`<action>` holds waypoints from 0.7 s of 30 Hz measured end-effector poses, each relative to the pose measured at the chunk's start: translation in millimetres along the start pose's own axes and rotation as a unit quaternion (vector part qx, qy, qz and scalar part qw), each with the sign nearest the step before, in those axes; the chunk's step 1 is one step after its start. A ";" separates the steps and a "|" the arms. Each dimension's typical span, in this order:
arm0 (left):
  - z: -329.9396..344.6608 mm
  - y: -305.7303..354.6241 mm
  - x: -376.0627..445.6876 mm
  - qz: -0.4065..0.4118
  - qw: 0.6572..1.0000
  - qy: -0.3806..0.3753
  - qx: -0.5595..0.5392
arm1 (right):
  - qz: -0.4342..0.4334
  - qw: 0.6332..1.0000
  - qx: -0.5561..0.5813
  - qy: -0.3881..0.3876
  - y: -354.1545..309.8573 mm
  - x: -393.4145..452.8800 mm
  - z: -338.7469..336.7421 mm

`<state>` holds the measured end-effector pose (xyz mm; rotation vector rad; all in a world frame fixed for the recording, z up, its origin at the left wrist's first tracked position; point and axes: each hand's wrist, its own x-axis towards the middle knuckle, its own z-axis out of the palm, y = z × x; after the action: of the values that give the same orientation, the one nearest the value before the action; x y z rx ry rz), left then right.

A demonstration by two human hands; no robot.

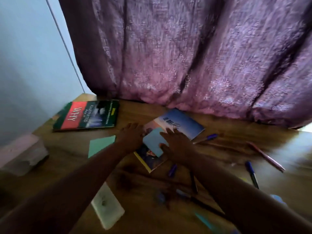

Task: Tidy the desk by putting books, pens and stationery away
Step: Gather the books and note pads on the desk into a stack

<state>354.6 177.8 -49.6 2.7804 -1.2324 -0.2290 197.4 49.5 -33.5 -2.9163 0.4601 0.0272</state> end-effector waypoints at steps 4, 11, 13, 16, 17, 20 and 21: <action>-1.5 -22.9 20.6 -0.039 0.998 -0.032 -0.030 | -0.001 0.999 -0.020 -0.025 -19.5 26.6 39.6; -19.7 -0.6 42.6 0.026 0.997 -0.059 -0.049 | 0.007 1.000 -0.021 -0.005 -20.9 27.6 60.8; -25.7 -1.8 45.3 0.008 0.992 -0.069 -0.105 | 0.007 1.000 -0.025 -0.008 -20.2 27.7 62.7; -28.2 -6.0 47.0 0.011 0.986 -0.108 -0.127 | 0.010 1.000 -0.021 -0.013 -20.0 27.9 63.2; -27.5 -7.8 48.5 0.004 0.983 -0.116 -0.145 | 0.010 1.000 -0.019 -0.015 -20.4 28.0 62.4; -25.6 -14.8 51.5 -0.022 0.976 -0.078 -0.200 | 0.010 1.000 -0.020 -0.011 -22.0 26.1 60.8; -27.2 -15.5 50.2 -0.026 0.975 -0.056 -0.215 | 0.011 1.000 -0.021 -0.009 -23.4 23.0 60.7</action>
<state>403.9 151.6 -30.0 2.4512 -0.9872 -0.5878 227.1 75.8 -89.9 -2.9500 0.4934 0.0683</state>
